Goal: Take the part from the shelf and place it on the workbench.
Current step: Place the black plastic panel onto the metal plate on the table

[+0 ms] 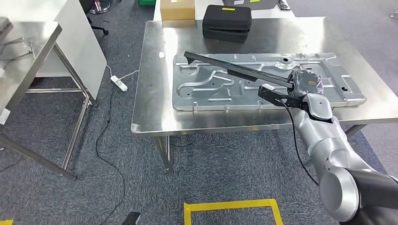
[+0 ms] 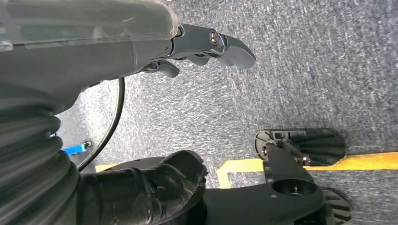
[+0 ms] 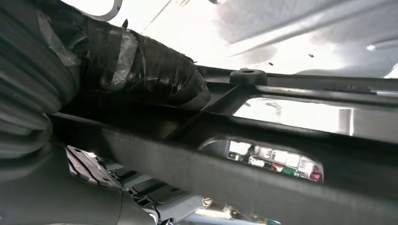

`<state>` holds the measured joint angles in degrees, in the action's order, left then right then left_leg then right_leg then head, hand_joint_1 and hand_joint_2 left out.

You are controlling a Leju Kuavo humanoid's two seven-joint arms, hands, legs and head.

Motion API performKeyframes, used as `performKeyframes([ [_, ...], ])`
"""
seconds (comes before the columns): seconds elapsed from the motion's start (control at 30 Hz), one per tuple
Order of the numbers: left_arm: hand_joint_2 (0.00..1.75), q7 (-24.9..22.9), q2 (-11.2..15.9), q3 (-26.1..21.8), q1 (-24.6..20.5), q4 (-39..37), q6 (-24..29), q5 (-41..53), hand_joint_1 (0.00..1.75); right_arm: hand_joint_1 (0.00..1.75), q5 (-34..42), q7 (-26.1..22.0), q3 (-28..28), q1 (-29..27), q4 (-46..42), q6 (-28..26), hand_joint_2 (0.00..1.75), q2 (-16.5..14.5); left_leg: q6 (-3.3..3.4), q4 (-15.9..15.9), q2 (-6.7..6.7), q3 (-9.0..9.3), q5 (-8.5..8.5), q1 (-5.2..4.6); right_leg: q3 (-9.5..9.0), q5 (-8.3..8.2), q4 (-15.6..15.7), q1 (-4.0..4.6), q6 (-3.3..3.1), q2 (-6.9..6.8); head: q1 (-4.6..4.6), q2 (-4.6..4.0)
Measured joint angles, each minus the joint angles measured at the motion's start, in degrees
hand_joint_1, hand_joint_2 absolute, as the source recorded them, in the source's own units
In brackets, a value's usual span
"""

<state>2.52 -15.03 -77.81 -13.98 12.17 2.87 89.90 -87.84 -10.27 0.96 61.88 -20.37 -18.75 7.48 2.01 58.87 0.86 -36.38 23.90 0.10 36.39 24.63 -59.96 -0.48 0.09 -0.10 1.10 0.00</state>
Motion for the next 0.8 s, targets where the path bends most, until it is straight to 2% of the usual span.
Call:
performKeyframes([
  [0.1, 1.75, 0.08, 0.00, 0.00, 0.01, 0.00, -0.47, 0.04, 0.00, 1.75, 0.04, -0.10, 0.00, -0.10, -0.01, -0.22, 1.75, 0.02, -0.85, 0.01, -0.07, -0.03, 0.13, -0.03, -0.51, 0.12, 0.92, -0.02, -0.29, -0.06, 0.00, 0.00],
  [0.17, 1.75, 0.11, 0.02, 0.00, -0.01, 0.00, -0.55, 0.08, 0.00, 1.75, 0.04, -0.12, 0.00, -0.14, -0.03, -0.25, 1.75, 0.02, -1.54, 2.20, -0.23, -0.88, 1.77, -0.02, -0.90, -0.12, 1.47, -0.40, -0.77, -0.18, 0.03, 0.00],
  [0.2, 1.75, 0.13, 0.03, 0.00, -0.01, 0.00, -0.56, 0.08, 0.00, 1.75, 0.04, -0.14, 0.00, -0.15, -0.04, -0.27, 1.75, 0.02, -1.83, 4.99, -0.34, -2.11, 3.40, 0.08, -1.04, -0.19, 1.62, -0.52, -0.96, -0.25, 0.05, 0.00],
  [0.27, 1.75, 0.15, 0.03, 0.00, 0.09, 0.00, -0.56, 0.08, 0.00, 1.75, 0.04, -0.17, 0.00, -0.21, -0.03, -0.29, 1.75, 0.02, -2.31, 12.58, -0.45, -5.56, 6.83, 0.27, -1.07, -0.16, 1.60, -0.49, -1.17, -0.27, 0.07, 0.00],
  [0.3, 1.75, 0.15, 0.04, 0.00, 0.16, 0.00, -0.56, 0.08, 0.00, 1.75, 0.04, -0.16, 0.00, -0.29, -0.03, -0.30, 1.75, 0.02, -2.48, 15.29, -0.47, -6.84, 7.58, 0.36, -1.07, -0.11, 1.53, -0.48, -1.20, -0.26, 0.07, 0.00],
  [0.33, 1.75, 0.15, 0.05, 0.00, 0.21, 0.00, -0.56, 0.08, 0.00, 1.75, 0.04, -0.16, 0.00, -0.38, -0.02, -0.30, 1.75, 0.02, -2.57, 16.01, -0.48, -7.20, 7.23, 0.43, -1.08, -0.05, 1.44, -0.49, -1.19, -0.21, 0.07, 0.00],
  [0.37, 1.75, 0.15, 0.08, 0.00, 0.22, 0.00, -0.56, 0.08, 0.00, 1.75, 0.04, -0.16, 0.00, -0.46, -0.02, -0.30, 1.75, 0.02, -2.57, 14.45, -0.49, -6.44, 5.86, 0.49, -1.12, 0.14, 1.37, -0.49, -1.13, -0.12, 0.08, 0.00],
  [0.43, 1.75, 0.27, 0.12, 0.00, 0.13, 0.00, -0.64, 0.08, 0.00, 1.75, 0.04, -0.17, 0.00, -0.52, -0.03, -0.30, 1.75, 0.02, -2.10, 6.62, -0.56, -2.46, 2.41, 0.48, -1.38, 0.71, 1.27, -0.47, -0.77, 0.03, 0.08, 0.00],
  [0.5, 1.75, 0.65, 0.13, 0.00, -0.02, 0.00, -0.99, 0.03, 0.00, 1.75, 0.04, -0.17, 0.00, -0.45, -0.04, -0.29, 1.75, 0.10, -1.30, 0.71, -0.68, 0.79, 1.11, 0.25, -1.68, 1.04, 1.19, -0.30, -0.10, 0.07, 0.05, 0.00],
  [0.57, 1.75, 0.64, 0.13, 0.00, -0.08, 0.00, -0.98, -0.15, 0.00, 1.75, 0.04, -0.07, 0.00, -0.35, -0.04, -0.28, 1.75, 0.20, -0.78, -0.32, -0.70, 1.53, 1.13, -0.01, -1.83, 0.90, 1.20, -0.23, 0.47, 0.08, 0.04, 0.00],
  [0.63, 1.75, 0.19, 0.05, 0.00, -0.08, 0.00, -0.35, -0.33, 0.00, 1.75, 0.04, 0.14, 0.00, -0.38, -0.08, -0.29, 1.75, 0.22, -0.31, -0.88, -0.72, 1.95, 0.78, 0.18, -1.69, 1.29, 0.92, -0.37, 0.85, 0.09, 0.02, 0.00],
  [0.7, 1.75, 0.05, 0.00, 0.00, -0.14, 0.00, 0.00, -0.41, 0.00, 1.75, 0.04, 0.36, 0.00, -0.36, -0.10, -0.32, 1.75, 0.39, 0.32, -1.49, -0.76, 2.40, 0.68, 0.46, 0.20, 3.35, -2.87, -0.45, 1.25, 0.11, -0.06, 0.00],
  [0.77, 1.75, 0.20, 0.02, 0.00, -0.14, 0.00, -0.09, -0.45, 0.00, 1.75, 0.04, 0.51, 0.00, -0.56, -0.05, -0.35, 1.75, 0.63, 0.74, -1.46, -0.64, 2.55, 0.96, 0.43, 4.33, 6.17, -10.49, -0.48, 1.61, 0.13, -0.10, 0.00],
  [0.8, 1.75, 0.32, 0.03, 0.00, -0.10, 0.00, -0.18, -0.46, 0.00, 1.75, 0.04, 0.58, 0.00, -0.83, -0.03, -0.36, 1.75, 0.71, 0.82, -1.36, -0.56, 2.64, 1.18, 0.42, 6.30, 6.75, -13.56, -0.51, 1.74, 0.12, -0.10, 0.00],
])
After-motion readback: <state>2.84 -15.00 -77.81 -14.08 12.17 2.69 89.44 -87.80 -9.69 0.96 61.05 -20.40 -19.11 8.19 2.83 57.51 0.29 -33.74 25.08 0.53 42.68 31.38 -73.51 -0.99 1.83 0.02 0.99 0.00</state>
